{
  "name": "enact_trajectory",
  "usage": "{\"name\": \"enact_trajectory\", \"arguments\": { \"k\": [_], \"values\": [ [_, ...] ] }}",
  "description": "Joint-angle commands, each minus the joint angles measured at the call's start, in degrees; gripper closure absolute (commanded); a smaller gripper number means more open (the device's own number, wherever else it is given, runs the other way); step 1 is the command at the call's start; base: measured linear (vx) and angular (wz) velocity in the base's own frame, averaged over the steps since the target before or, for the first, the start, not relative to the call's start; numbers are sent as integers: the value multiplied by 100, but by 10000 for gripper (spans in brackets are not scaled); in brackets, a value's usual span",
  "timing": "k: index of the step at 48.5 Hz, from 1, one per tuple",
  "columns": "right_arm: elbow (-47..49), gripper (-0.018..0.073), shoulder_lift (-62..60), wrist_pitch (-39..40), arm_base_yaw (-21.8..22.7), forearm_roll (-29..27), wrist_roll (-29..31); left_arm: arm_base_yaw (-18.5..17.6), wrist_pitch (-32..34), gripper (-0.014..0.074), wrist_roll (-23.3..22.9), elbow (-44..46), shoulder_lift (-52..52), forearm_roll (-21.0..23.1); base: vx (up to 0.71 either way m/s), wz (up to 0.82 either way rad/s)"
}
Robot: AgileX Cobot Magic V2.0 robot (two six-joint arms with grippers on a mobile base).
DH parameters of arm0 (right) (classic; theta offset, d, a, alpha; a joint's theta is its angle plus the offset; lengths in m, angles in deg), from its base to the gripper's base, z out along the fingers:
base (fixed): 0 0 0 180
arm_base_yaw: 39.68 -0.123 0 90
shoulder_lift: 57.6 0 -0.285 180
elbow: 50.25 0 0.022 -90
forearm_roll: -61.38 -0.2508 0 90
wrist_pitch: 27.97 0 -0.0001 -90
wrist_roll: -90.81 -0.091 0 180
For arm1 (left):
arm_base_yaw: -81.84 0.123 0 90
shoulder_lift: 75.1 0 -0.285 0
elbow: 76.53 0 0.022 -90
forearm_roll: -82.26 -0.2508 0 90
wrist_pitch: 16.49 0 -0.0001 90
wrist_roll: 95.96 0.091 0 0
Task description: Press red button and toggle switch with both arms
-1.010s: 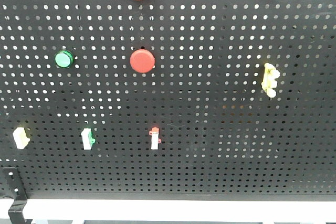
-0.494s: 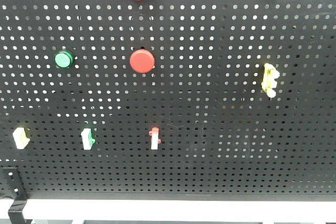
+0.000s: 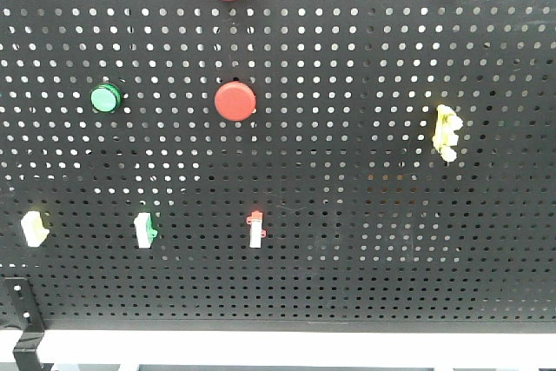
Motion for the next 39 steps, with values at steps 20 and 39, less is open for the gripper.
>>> {"name": "enact_trajectory", "arguments": {
  "k": [20,39],
  "values": [
    [-2324,562,-716,1986,2011,123,-1455,6,448,595,-35,-188,86,32,0,0],
    [-2329,562,-720,1867,2044,163,-1455,6,448,595,-35,-188,86,32,0,0]
  ]
}}
